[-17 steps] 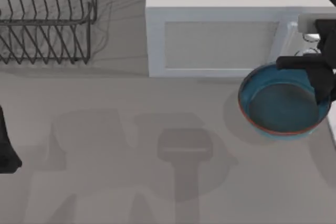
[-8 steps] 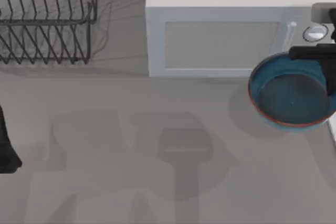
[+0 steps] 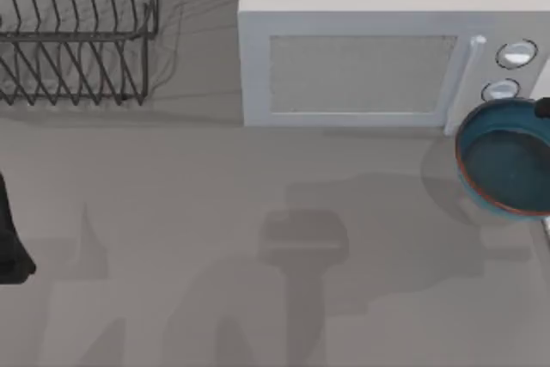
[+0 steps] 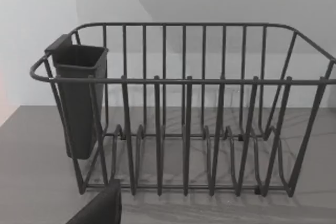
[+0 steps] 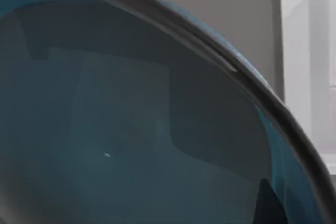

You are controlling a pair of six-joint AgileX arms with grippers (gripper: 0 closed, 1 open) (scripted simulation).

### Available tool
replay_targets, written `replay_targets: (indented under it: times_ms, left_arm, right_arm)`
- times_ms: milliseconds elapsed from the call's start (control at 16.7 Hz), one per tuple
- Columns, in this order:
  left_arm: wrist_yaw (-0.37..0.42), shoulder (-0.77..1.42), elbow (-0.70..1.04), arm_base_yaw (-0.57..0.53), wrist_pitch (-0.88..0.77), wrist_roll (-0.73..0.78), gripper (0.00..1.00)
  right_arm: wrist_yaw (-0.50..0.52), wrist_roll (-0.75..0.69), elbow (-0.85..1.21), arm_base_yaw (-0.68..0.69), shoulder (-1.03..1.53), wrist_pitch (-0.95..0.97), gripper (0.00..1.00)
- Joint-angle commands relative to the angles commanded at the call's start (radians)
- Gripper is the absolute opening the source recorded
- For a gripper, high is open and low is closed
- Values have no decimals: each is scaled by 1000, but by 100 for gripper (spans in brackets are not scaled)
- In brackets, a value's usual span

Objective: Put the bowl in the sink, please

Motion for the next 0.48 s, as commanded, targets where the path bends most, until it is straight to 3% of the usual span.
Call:
replay_targets:
  times_ms: [480]
  left_arm:
    - [0,0,0,0,0,0,100]
  right_arm:
    - [-179,-103,-406,-311,-23,825,0]
